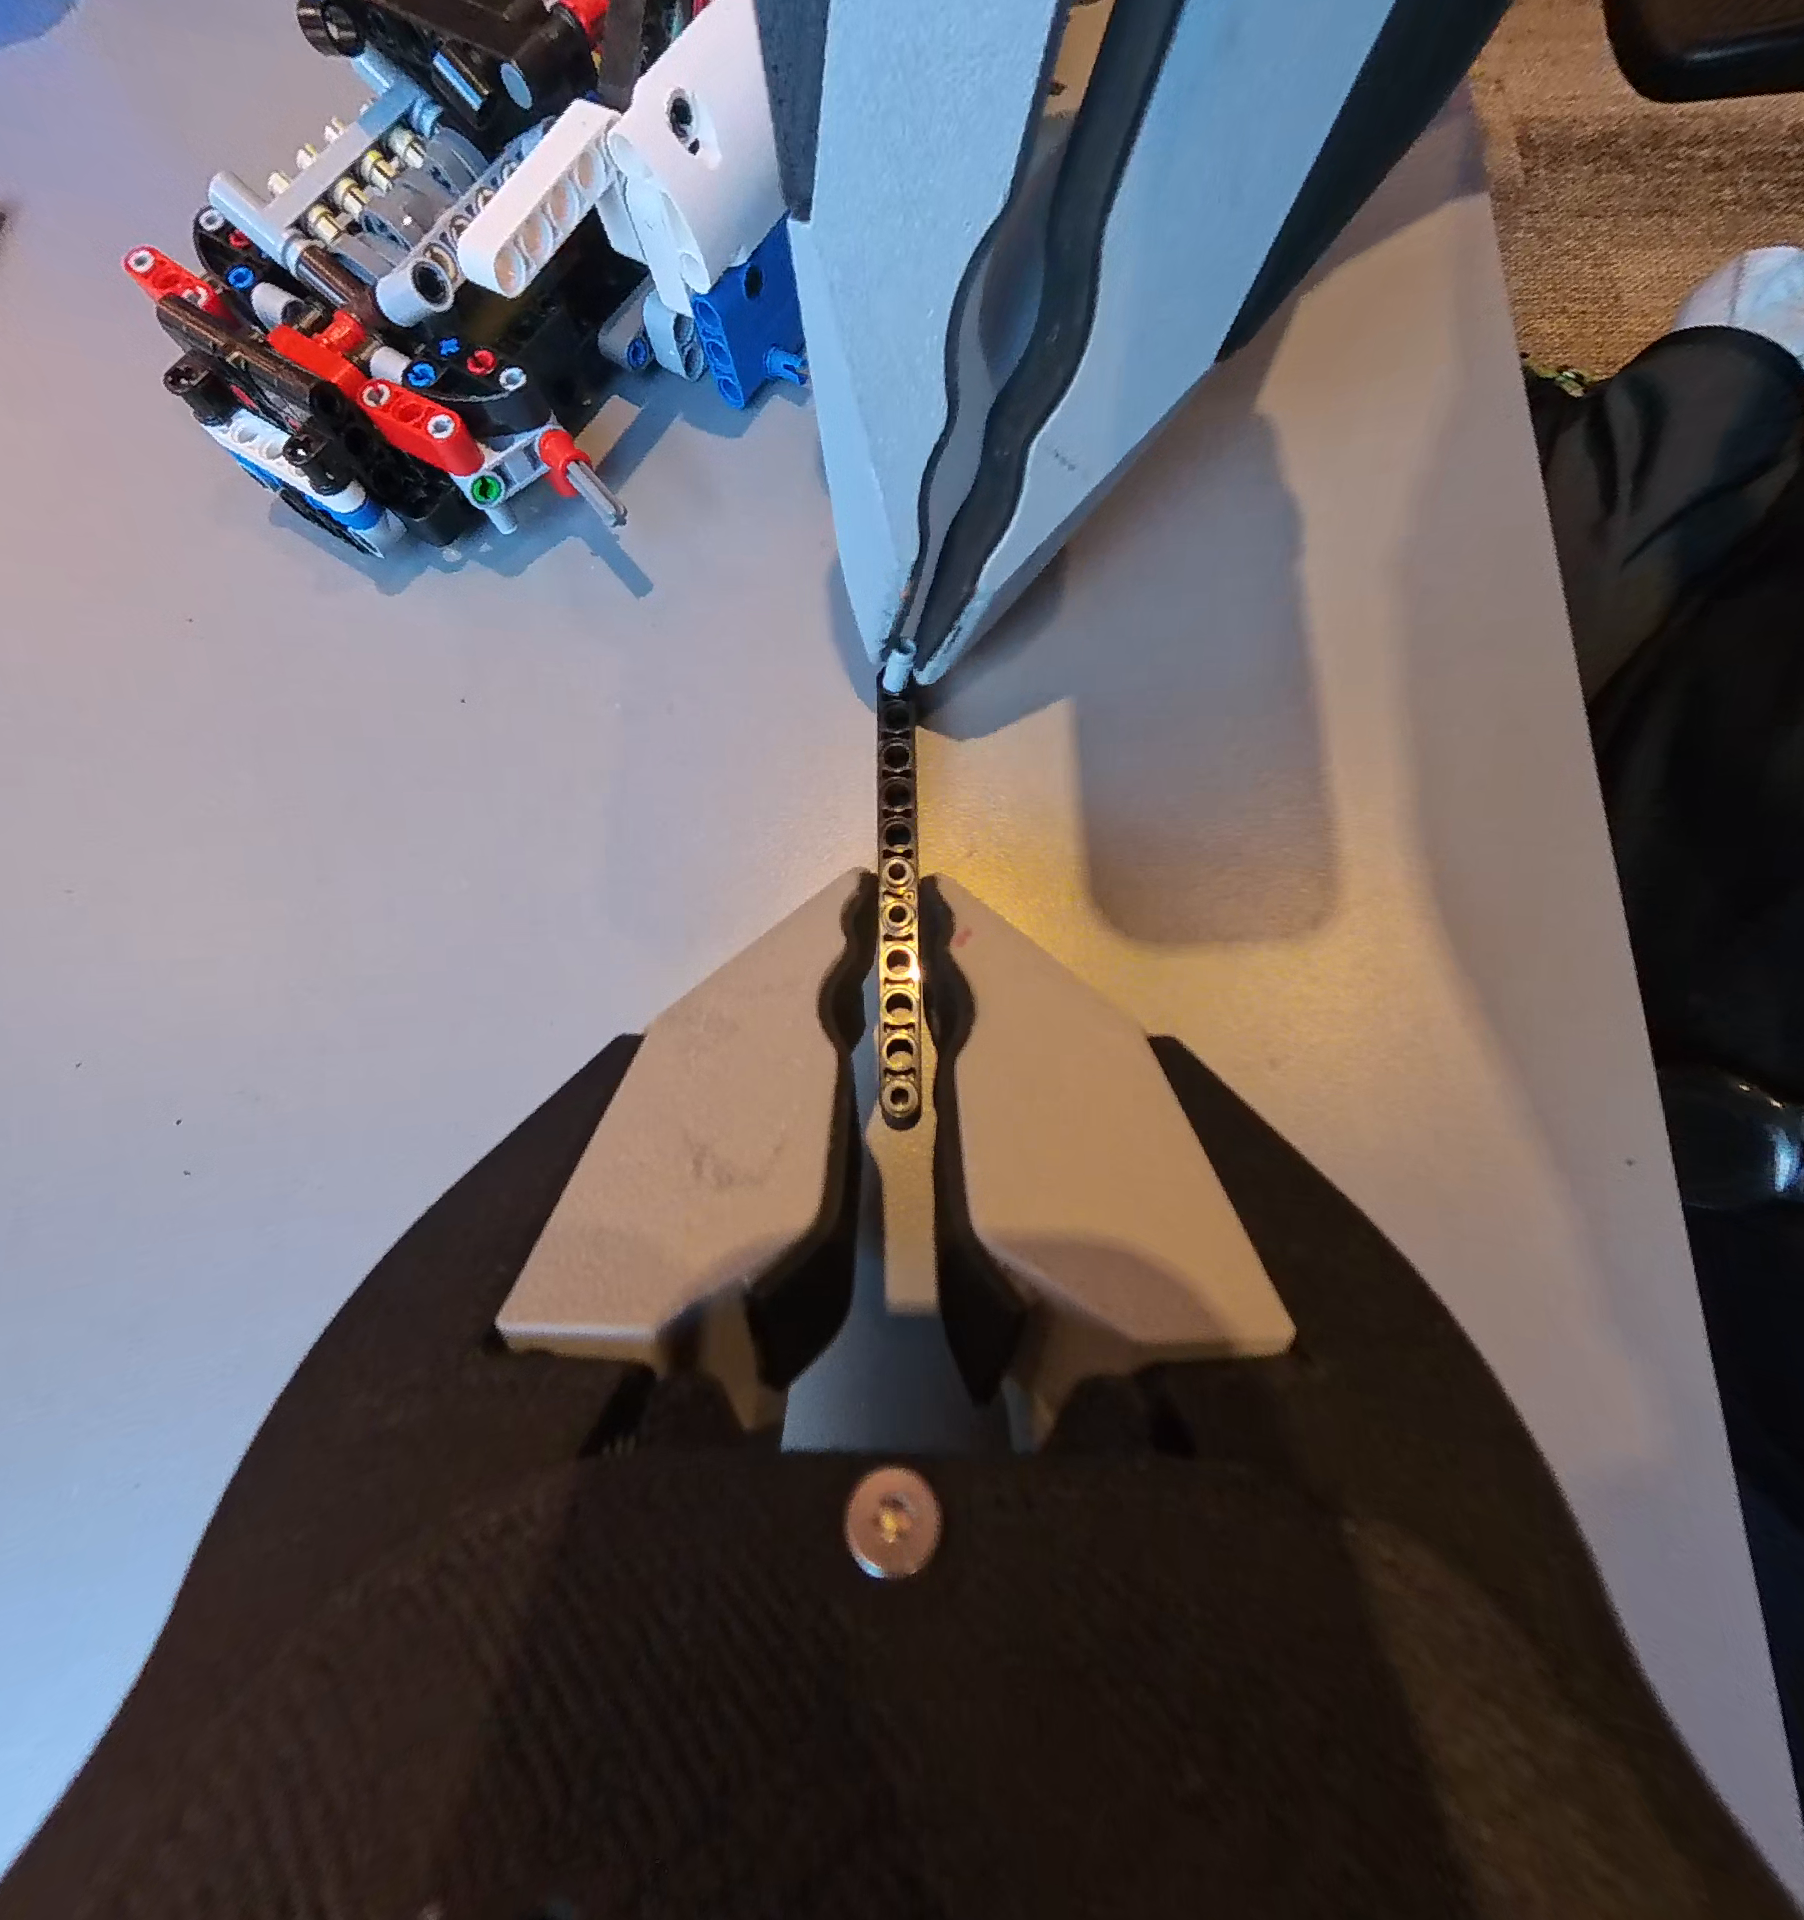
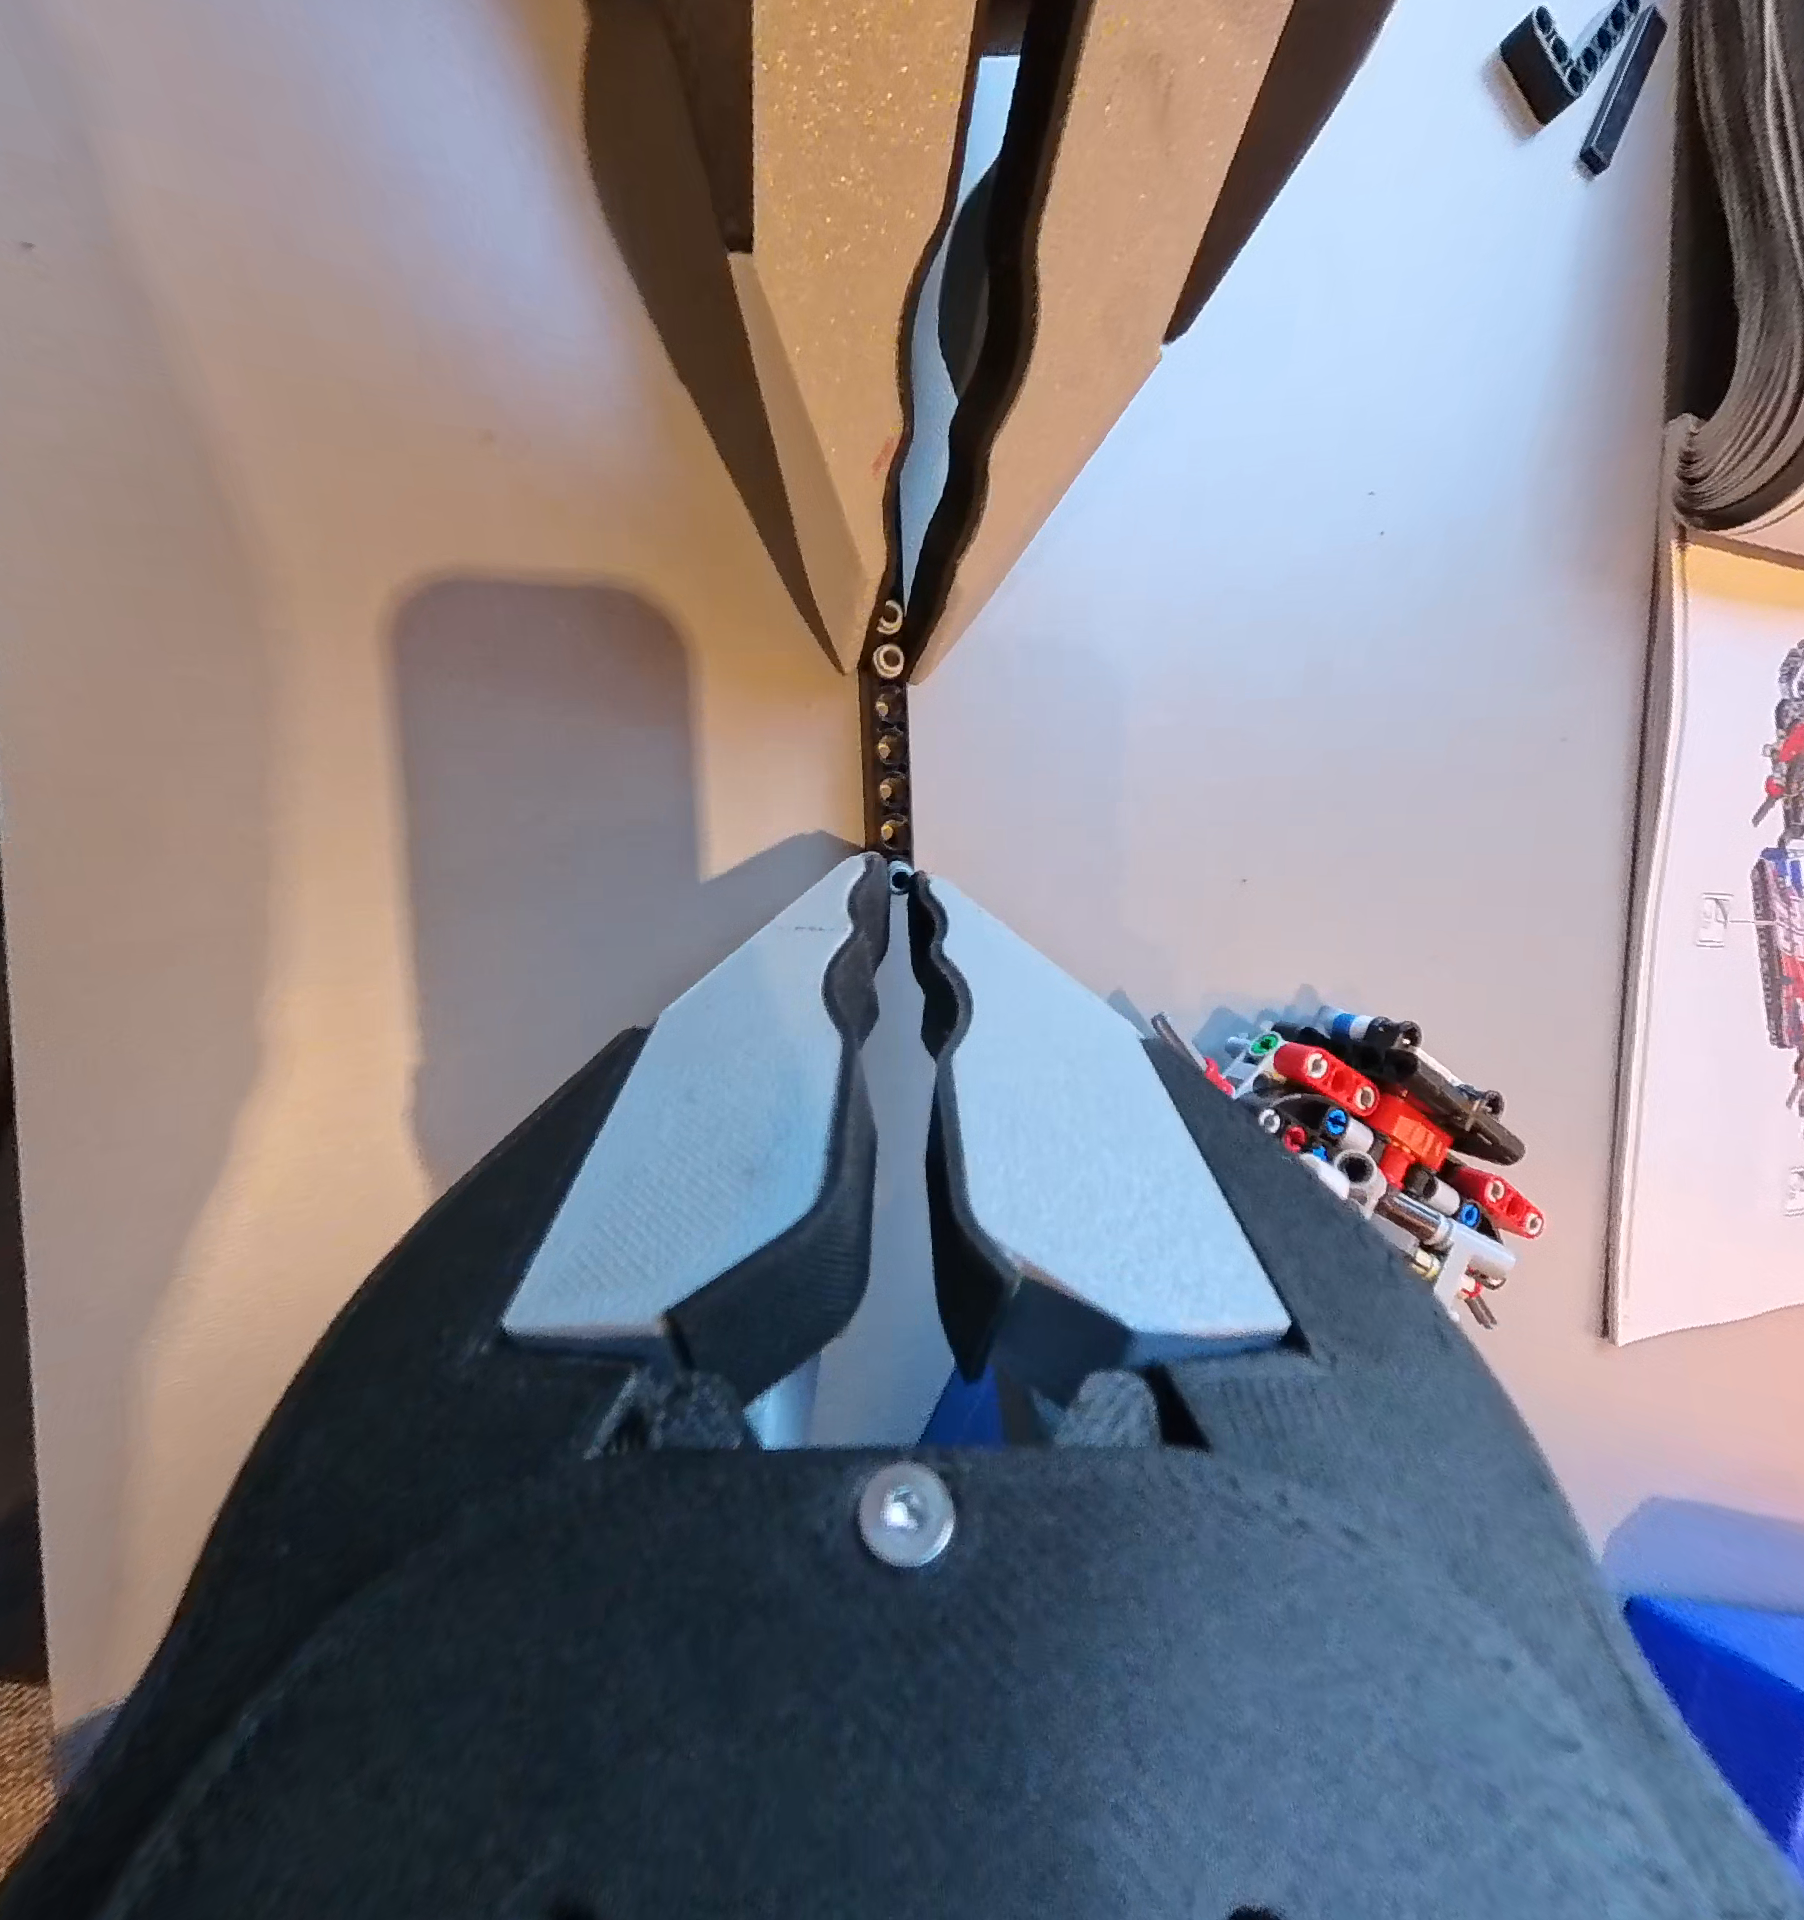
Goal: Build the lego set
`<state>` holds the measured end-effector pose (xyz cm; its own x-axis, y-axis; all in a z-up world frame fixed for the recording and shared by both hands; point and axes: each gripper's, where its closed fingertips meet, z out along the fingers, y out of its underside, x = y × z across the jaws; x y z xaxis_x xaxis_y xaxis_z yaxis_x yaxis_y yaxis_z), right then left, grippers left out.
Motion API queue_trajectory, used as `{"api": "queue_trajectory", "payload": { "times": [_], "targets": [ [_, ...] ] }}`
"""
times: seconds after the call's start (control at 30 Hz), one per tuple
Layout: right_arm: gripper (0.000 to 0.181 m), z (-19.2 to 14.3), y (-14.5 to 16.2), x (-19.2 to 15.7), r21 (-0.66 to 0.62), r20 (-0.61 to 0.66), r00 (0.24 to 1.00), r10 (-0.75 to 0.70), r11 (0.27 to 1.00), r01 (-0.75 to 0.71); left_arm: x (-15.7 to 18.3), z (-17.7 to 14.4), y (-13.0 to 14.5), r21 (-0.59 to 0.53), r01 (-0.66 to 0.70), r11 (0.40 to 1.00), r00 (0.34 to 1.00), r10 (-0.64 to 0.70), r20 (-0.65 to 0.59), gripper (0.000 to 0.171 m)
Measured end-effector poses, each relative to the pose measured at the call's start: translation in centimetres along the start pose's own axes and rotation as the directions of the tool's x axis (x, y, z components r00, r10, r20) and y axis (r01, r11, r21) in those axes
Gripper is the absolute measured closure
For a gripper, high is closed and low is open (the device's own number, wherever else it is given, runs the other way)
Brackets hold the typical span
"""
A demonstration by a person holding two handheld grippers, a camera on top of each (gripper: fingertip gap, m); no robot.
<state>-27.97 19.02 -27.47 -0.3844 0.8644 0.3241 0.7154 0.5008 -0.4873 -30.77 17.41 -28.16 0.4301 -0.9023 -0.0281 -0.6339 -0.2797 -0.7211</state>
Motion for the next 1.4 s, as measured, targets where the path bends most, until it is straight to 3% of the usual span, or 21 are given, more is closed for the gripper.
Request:
{"api": "queue_trajectory", "payload": {
  "times": [0.23,0.57,0.8,1.2,1.4],
  "targets": [
    [0.178,0.0,0.2,0.0,-0.055,0.007,0.999,-0.036,0.998,0.036,0.0,0.0,0.0,-0.001,-0.001,1.000,1.000,0.001,0.002,0.167],
    [0.178,0.2,0.3,0.1,-0.178,0.152,0.987,0.043,0.984,-0.015,0.0,0.0,0.0,-0.001,0.000,1.000,1.000,0.000,0.004,0.167],
    [0.179,0.3,0.1,0.1,-0.175,0.162,0.984,0.072,0.984,-0.043,0.0,0.0,0.0,-0.001,0.002,1.000,1.000,-0.002,0.004,0.167],
    [0.179,-0.7,-0.7,1.0,-0.054,0.122,0.981,0.153,0.988,-0.148,0.0,0.0,0.0,0.000,0.004,1.000,1.000,-0.004,0.003,0.168],
    [0.181,-0.1,-0.1,0.3,-0.094,0.131,0.985,0.115,0.990,-0.103,0.0,0.0,0.0,0.000,0.002,1.000,1.000,-0.002,0.005,0.167]
  ]
}}
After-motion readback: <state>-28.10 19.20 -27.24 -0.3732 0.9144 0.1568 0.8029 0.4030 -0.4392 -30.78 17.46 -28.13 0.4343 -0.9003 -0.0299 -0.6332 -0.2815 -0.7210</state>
